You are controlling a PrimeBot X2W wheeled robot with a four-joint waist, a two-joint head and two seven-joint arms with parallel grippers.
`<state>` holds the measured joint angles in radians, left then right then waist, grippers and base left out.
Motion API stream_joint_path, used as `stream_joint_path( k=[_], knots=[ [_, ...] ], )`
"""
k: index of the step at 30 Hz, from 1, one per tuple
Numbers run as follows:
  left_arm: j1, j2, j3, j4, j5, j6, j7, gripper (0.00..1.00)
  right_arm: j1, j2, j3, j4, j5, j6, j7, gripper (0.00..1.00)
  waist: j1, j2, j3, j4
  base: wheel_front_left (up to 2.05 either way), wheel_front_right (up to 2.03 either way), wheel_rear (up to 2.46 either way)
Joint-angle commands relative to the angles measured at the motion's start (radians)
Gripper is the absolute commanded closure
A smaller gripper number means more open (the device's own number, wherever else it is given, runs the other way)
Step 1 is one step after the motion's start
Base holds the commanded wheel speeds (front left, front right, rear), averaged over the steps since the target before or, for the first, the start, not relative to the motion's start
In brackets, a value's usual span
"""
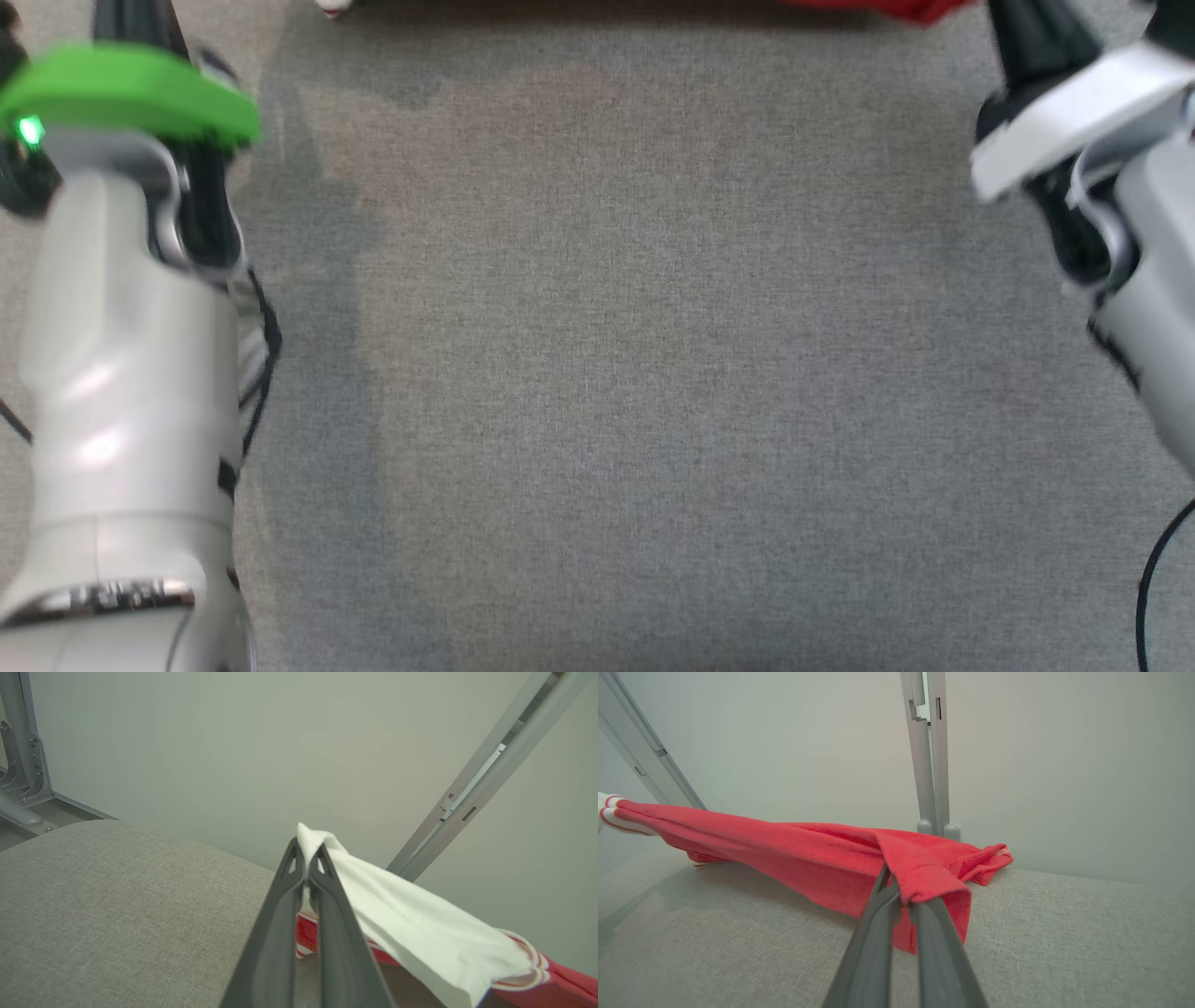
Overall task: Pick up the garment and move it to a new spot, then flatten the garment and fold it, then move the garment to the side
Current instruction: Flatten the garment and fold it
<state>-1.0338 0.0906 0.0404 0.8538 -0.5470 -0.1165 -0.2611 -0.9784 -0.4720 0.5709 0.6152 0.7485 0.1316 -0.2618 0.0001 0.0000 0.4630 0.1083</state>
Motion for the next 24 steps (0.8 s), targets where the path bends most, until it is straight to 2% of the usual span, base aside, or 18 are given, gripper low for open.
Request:
stream_joint_path(
  k=[1, 7, 13, 18, 24],
  knots=[
    [0.055, 0.014, 0.004, -0.009, 0.016, -0.005, -0.005, 1.00, 0.043, -0.003, 0.009, -0.007, 0.008, -0.002, -0.004, 1.00, -0.0001, 0.0000, -0.059, -0.008, 0.00, 0.00, 0.00],
    [0.300, 0.051, -0.043, -0.034, 0.077, -0.013, -0.005, 1.00, 0.196, -0.011, 0.101, 0.018, 0.064, -0.002, -0.003, 1.00, -0.0001, 0.0000, -0.162, -0.008, 0.00, 0.00, 0.00],
    [0.483, 0.120, -0.142, -0.043, 0.101, -0.012, -0.005, 1.00, 0.250, -0.048, 0.243, 0.046, 0.118, -0.002, 0.000, 1.00, -0.0001, 0.0000, -0.247, -0.009, 0.00, 0.00, 0.00],
    [0.581, 0.161, -0.218, -0.054, 0.081, -0.012, -0.005, 1.00, 0.271, -0.080, 0.334, 0.055, 0.149, -0.002, 0.000, 1.00, -0.0001, 0.0000, -0.300, -0.003, 0.00, 0.00, 0.00],
    [0.662, 0.197, -0.311, -0.086, 0.048, -0.012, -0.005, 1.00, 0.297, -0.128, 0.460, 0.046, 0.217, -0.002, 0.078, 1.00, -0.0001, 0.0000, -0.364, -0.002, 0.00, 0.00, 0.00]
  ],
)
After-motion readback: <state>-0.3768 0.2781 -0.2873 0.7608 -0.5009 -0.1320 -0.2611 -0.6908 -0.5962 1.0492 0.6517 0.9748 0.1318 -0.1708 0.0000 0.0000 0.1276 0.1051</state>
